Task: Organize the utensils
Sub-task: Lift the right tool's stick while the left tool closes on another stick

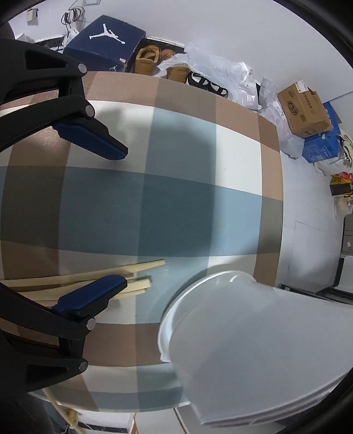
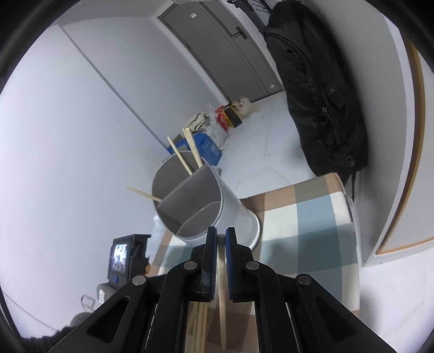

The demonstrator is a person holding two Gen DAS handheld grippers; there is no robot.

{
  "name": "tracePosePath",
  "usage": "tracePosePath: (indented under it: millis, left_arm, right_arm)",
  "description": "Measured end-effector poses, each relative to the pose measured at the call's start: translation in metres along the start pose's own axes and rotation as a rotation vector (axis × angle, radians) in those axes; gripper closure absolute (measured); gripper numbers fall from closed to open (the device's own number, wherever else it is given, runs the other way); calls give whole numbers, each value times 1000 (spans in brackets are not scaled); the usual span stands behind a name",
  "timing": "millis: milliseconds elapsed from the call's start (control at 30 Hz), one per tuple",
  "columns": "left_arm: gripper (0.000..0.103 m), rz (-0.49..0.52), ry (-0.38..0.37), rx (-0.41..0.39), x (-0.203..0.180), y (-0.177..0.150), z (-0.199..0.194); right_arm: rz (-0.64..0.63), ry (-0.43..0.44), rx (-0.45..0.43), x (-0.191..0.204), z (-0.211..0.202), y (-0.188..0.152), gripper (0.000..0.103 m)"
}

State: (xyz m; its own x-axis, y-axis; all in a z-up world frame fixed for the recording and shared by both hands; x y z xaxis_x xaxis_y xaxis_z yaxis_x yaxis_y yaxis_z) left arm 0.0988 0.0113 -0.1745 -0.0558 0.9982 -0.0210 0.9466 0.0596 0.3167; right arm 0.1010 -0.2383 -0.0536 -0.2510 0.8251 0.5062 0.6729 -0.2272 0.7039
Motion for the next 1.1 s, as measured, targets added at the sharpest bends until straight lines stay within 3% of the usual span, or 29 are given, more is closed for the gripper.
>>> tracePosePath:
  millis: [200,267,467,733,800,833,1100]
  left_arm:
    - [33,37,13,19,-9,4,2]
    - [44,34,-10,21,-11,5,1]
    - [57,46,-14,-13,-12,10,1]
    - [64,69,-17,-76,-9,13,1]
    - [81,59,-17,-83,-7,13,0]
    - [98,56,-17,-83,-6,13,-1]
    - [102,-49,-87,-119,9,16,-12]
  right_arm:
    - [-1,18,-9,1,-3,2,98]
    - [5,21,-10,0,-3,2,98]
    - [16,28,-15,-2,-6,4,98]
    - [16,16,-13,-3,-7,3,98]
    - [16,13,-13,-4,-7,3,98]
    - [15,12,-14,-3,-7,3,98]
    - [-29,-4,-33,1,-9,1,98]
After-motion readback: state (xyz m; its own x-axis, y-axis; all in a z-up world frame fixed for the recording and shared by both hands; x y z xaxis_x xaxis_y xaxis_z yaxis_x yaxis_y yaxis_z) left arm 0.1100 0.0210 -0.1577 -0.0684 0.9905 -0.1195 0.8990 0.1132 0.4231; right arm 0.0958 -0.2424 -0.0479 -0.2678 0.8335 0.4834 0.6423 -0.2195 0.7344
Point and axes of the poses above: each gripper's, at about its wrist camera, not at the fingertips, and z roughly the way its jaws point, x to its left, y to its top, the point moved 5 cm from there along z, roughly the way its jaws point, and after that the axes turned 3 degrees about -x, right-handed, at the moved point
